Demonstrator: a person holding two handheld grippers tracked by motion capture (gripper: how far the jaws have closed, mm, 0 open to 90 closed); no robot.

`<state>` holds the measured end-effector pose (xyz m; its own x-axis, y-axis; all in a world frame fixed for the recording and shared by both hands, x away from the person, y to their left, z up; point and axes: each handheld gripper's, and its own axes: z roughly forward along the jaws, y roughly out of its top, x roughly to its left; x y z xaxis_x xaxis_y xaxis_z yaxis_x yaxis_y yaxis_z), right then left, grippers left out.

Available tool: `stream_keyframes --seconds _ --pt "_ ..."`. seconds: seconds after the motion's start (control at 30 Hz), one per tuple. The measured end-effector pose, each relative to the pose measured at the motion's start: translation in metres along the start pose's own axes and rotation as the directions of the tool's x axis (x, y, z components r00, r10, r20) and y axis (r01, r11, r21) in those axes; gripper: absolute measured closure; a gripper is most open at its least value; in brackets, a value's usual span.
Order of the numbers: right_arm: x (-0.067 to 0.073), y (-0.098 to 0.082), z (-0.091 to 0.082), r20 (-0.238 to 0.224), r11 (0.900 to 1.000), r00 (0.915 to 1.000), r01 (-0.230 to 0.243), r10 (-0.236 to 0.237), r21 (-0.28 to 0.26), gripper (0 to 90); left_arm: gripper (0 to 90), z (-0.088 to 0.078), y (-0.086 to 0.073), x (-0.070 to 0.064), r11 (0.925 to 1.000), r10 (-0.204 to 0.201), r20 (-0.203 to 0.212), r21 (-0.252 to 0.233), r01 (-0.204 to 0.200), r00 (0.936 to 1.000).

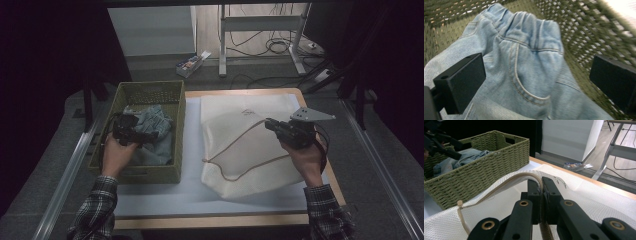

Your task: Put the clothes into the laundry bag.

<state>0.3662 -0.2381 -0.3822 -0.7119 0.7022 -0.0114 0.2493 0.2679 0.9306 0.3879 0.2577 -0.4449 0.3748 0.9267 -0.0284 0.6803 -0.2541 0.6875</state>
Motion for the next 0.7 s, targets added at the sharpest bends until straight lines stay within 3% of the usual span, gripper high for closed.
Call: stream_keyframes --seconds 0.27,0.43,0.53,0.6,0.7 --pt "0.0 0.0 0.0 -0.002 1.0 1.0 0.002 -0.002 0.002 84.0 0.0 0.02 0.002 0.015 0.9976 -0.033 -0.013 0.06 0.034 0.9994" --pt "0.0 0.0 0.0 -0.001 1.0 1.0 0.003 -0.003 0.005 83.9 0.0 0.029 0.004 0.023 0.9942 -0.041 -0.041 0.098 0.045 0.9983" --pt "0.0 0.0 0.0 -0.004 1.0 1.0 0.003 -0.003 0.005 83.8 0.0 0.034 0.004 0.029 0.9895 -0.068 -0.046 0.125 0.073 0.9967" --pt "0.0 0.0 0.0 -0.004 1.0 1.0 0.003 -0.003 0.005 83.8 0.0 0.036 0.004 0.032 0.9885 -0.08 -0.065 0.123 0.088 0.9947" --pt "0.0 0.0 0.0 -0.004 1.0 1.0 0.005 -0.005 0.006 83.7 0.0 0.042 0.003 0.037 0.9832 -0.056 -0.121 0.166 0.076 0.9911"
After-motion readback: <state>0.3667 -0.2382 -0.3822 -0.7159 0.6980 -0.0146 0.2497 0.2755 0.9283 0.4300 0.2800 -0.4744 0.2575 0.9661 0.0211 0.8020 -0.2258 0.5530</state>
